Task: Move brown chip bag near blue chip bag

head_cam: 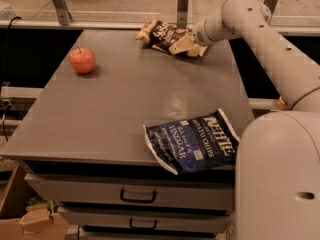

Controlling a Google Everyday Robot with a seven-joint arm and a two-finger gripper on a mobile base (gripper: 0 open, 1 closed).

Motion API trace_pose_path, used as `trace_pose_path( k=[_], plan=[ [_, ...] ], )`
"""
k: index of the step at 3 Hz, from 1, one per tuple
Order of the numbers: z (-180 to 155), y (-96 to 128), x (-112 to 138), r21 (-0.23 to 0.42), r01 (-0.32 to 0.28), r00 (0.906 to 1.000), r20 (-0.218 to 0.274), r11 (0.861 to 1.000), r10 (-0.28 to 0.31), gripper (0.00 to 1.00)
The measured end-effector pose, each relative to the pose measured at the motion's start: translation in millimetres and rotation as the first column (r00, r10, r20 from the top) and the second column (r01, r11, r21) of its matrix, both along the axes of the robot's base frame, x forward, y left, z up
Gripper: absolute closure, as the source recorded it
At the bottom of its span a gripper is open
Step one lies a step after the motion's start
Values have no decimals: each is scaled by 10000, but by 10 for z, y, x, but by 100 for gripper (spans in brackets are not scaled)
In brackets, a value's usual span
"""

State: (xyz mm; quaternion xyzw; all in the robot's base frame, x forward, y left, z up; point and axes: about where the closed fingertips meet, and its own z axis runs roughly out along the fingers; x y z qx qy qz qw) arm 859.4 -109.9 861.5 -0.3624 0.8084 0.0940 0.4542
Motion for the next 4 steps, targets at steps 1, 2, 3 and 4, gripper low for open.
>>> trace_pose_path(
  k=[1,2,3,4],
  plan=[
    [-67,-11,-34,185,50,10000,-86,9998,-48,50],
    [62,41,-218,181,-316,9993,207,9993,313,73],
    [358,283,-552,-154,-1190,9891,850,9928,1199,96],
    [612,518,-966,-592,-2553,9560,1337,9650,2612,100]
  ],
)
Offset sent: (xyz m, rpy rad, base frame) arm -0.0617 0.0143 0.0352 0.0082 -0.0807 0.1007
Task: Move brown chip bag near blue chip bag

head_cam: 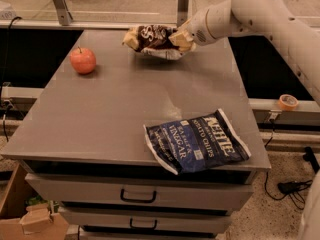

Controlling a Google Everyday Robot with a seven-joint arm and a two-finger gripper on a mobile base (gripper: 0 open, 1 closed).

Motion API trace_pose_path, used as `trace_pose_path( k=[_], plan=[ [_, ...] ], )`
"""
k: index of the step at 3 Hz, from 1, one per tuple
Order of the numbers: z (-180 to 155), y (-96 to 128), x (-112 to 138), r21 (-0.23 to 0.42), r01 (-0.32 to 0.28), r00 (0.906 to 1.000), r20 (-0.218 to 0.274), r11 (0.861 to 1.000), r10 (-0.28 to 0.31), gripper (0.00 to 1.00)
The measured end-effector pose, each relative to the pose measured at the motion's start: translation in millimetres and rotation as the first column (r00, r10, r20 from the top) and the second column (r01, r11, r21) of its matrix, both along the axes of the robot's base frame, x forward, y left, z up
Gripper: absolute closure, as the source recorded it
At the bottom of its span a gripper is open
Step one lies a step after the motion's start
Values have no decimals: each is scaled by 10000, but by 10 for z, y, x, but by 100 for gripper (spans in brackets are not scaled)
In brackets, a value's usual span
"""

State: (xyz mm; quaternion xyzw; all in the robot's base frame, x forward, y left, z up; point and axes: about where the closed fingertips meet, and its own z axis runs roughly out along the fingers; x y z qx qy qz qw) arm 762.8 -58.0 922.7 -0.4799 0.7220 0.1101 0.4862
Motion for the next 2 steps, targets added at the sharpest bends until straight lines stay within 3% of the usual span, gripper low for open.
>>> trace_pose_path(
  k=[1,2],
  plan=[
    [-24,16,-484,-727,-1509,9884,79,9859,1519,100],
    [-131,-231,-868,-1526,-2331,9724,-318,9604,2310,100]
  ],
)
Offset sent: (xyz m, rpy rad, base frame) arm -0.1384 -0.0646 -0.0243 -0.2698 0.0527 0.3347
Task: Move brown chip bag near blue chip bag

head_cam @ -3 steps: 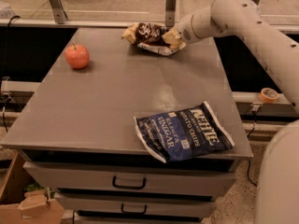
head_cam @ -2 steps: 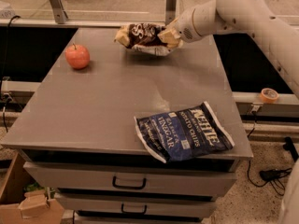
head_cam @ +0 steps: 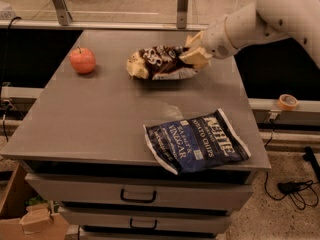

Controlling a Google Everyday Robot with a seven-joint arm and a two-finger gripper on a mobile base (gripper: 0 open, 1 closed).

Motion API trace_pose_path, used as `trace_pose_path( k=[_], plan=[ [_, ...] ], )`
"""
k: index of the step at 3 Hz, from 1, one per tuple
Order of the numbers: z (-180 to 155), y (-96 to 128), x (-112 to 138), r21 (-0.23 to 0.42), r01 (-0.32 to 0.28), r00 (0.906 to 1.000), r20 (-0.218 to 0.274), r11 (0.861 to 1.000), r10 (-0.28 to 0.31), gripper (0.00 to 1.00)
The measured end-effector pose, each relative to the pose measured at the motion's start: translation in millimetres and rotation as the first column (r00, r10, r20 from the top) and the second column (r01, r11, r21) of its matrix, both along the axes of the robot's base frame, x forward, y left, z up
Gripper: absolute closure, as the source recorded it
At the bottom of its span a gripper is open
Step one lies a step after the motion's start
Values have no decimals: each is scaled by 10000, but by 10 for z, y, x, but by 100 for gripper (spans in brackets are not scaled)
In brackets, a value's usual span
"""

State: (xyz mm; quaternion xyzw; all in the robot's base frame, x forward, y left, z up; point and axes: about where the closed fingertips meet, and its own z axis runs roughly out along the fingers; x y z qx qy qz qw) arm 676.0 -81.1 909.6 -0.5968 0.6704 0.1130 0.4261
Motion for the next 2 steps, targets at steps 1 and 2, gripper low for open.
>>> trace_pose_path(
  k=[1,2],
  plan=[
    [-104,-294,-349,-889,-704,9967,-456,9935,665,100],
    [-171,-475,-583,-1474,-1448,9867,-950,9784,1317,82]
  ],
)
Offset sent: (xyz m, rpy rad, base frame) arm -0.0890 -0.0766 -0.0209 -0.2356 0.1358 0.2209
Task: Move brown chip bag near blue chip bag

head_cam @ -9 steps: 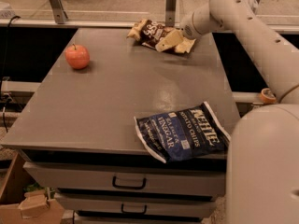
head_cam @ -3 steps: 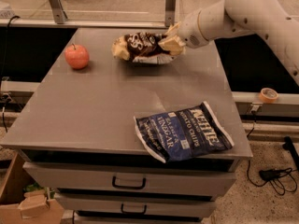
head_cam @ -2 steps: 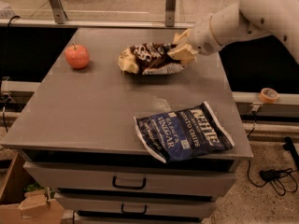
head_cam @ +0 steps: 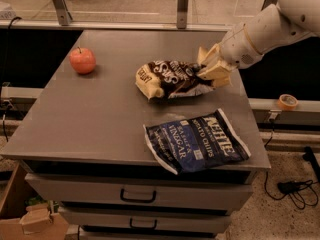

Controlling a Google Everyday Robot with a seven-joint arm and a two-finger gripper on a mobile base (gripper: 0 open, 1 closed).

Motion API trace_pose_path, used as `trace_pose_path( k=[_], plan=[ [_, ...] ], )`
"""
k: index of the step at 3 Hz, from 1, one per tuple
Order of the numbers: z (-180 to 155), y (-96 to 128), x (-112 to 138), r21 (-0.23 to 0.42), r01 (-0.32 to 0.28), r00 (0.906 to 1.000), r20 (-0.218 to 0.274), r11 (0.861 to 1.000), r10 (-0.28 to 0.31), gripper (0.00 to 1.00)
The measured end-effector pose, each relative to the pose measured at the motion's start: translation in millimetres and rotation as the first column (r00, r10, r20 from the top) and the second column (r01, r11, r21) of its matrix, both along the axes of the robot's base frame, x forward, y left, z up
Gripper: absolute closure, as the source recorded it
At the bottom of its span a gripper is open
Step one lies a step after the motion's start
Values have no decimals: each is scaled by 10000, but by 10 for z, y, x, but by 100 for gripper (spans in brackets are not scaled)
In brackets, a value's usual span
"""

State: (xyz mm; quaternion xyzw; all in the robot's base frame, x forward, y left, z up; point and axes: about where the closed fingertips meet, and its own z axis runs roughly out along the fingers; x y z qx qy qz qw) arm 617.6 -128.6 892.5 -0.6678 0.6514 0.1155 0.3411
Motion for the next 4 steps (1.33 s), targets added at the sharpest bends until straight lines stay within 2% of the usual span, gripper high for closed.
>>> trace_pose_path(
  k=[1,3,4],
  plan=[
    [-54,-87,-115,-517,-678,9973,-319,9964,662,58],
    [-59,-203,-176,-1368,-1554,9873,-554,9783,1491,12],
    [-43,-215,-169,-1605,-1677,9856,-510,9727,1615,0]
  ],
)
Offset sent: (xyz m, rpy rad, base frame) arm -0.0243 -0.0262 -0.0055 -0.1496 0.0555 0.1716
